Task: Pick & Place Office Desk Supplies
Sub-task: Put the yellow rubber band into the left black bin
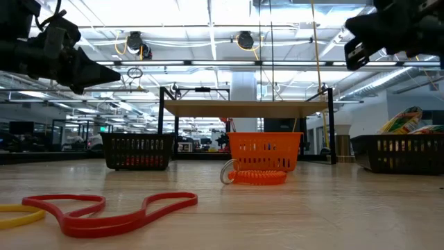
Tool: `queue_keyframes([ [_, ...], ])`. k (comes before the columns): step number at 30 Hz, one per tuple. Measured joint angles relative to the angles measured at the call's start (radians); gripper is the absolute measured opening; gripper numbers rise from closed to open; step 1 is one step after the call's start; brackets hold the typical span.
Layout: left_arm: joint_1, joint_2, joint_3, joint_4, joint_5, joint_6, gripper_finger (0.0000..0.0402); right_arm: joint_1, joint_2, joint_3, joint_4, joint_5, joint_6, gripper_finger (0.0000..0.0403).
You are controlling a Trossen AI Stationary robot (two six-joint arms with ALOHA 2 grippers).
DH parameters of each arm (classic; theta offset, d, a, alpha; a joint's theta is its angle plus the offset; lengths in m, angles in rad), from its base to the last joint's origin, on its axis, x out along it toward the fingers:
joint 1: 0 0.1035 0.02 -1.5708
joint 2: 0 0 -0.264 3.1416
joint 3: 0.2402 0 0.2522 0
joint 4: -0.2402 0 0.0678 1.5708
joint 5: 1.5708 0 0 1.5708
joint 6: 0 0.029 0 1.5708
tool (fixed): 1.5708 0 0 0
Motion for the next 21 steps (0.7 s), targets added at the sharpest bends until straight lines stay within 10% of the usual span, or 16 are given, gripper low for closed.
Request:
queue_keyframes([
  [21, -0.01, 0.0, 0.01, -0.137, 0.056, -0.091, 0.0004, -0.102, -0.067, -0.117, 0.09, 0.066, -0.046, 0.0001],
])
